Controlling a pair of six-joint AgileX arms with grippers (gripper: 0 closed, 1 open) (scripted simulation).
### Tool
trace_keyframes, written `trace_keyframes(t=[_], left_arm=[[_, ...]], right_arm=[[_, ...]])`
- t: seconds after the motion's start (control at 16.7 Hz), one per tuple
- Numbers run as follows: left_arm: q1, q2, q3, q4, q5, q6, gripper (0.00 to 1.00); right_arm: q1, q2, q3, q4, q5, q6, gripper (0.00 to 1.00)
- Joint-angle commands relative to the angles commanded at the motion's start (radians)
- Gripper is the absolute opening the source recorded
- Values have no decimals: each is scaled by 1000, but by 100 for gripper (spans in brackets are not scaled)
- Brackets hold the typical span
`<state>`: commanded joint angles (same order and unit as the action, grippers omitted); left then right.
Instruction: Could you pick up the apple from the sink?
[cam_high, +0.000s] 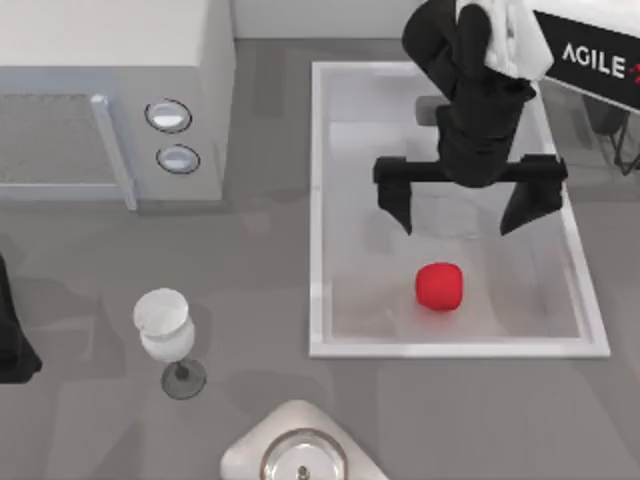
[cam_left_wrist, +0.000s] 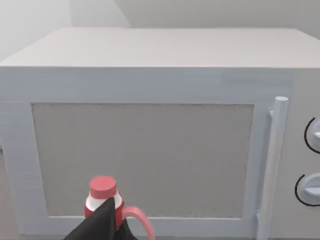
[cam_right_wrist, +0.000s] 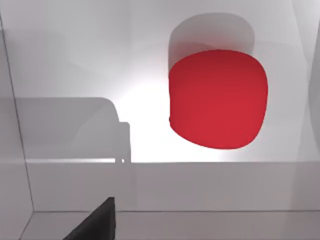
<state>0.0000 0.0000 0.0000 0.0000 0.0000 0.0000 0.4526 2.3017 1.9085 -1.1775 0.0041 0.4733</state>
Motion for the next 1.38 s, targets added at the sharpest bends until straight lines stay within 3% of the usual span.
trace_keyframes(t=[0.3, 0.72, 1.08, 1.38], left_arm=[[0, 0, 0, 0, 0, 0, 100], [0, 0, 0, 0, 0, 0, 100], [0, 0, 0, 0, 0, 0, 100], [0, 0, 0, 0, 0, 0, 100]], right_arm=[[-4, 44, -43, 73, 0, 0, 100], [0, 220, -189, 421, 3, 3, 100], [1, 247, -209, 456, 3, 4, 100], [1, 247, -209, 456, 3, 4, 62]])
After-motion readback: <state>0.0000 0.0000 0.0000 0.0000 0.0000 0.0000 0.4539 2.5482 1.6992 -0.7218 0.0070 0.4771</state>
